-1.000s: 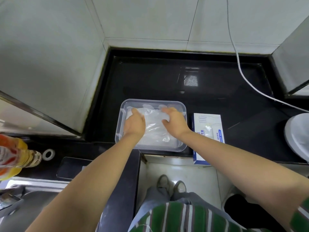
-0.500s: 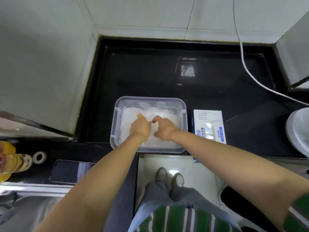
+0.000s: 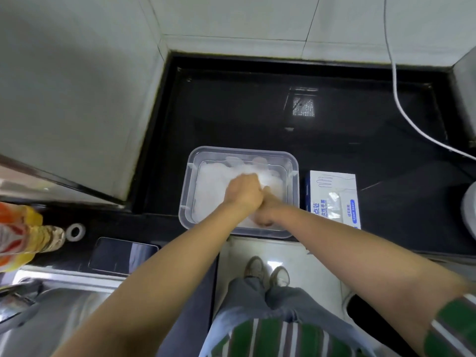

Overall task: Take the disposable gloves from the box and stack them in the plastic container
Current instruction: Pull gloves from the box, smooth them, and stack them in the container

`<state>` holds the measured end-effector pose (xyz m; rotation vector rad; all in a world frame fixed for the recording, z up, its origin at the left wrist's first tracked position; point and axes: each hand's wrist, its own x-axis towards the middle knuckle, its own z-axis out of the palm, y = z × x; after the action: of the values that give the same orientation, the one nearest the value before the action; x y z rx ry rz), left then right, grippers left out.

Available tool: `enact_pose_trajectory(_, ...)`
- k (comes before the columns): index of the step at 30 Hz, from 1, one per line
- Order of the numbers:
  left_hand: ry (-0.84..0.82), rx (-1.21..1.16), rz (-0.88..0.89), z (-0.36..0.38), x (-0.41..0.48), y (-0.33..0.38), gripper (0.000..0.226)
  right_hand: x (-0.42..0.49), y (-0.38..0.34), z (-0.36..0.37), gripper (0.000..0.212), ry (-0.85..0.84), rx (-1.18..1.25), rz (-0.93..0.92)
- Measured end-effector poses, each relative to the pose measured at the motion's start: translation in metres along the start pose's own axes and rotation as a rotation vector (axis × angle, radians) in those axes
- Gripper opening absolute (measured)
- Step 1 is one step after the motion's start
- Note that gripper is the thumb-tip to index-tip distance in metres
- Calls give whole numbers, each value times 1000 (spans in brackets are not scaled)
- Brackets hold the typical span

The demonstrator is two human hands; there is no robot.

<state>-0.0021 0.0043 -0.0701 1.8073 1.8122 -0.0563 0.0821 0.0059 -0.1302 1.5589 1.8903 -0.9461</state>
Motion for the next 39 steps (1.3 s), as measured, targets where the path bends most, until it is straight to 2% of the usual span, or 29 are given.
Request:
enact_pose_trajectory(1,-123,-60,-108,10,7,-5,24,0,2,0,29,-2,-7,3)
enact_pose_trajectory(2,-177,-115,-190,15,11,-14,29,1,2,0,54,-3,23,7)
enact_pose_trajectory(4,-182,-108,-253,20,14,-36,49,-4,3,-1,100,-2,148,2)
enact_pose_trajectory(5,-174,-67,-267,22,14,-48,60,-7,2,-2,109,0,190,-9)
enact_pose_trajectory(9,-182,39,-257,25,10,-74,87,-11,3,-3,114,24,245,-37)
enact_pose_trajectory(13,-355,141,-324,27,15,-69,112,-12,1,-1,119,25,234,-28)
enact_pose_trajectory(16,-393,192,-277,24,10,-71,108,-19,1,-6,121,-19,238,-38)
enact_pose_trajectory(19,-261,181,-206,13,-1,-69,79,-26,0,-19,108,-78,263,-38)
enact_pose_trajectory(22,57,150,-213,-7,-13,-53,49,-41,-2,-41,61,-10,261,-80)
enact_pose_trajectory(25,304,69,-176,-24,-23,-28,31,-55,4,-65,29,224,506,-168)
enact_pose_trajectory(28,393,28,-58,-31,-27,4,22,-70,28,-82,22,535,665,-207)
enact_pose_trajectory(30,376,2,44,-28,-28,30,18,-77,56,-85,19,647,698,-147)
enact_pose_trajectory(32,321,-52,145,-22,-27,59,14,-81,90,-79,18,657,692,-45)
enact_pose_trajectory(36,121,-156,300,0,-32,111,18,-89,151,-49,18,514,510,135)
enact_pose_trajectory(39,-113,-91,292,24,-33,129,26,-97,171,-25,17,445,373,177)
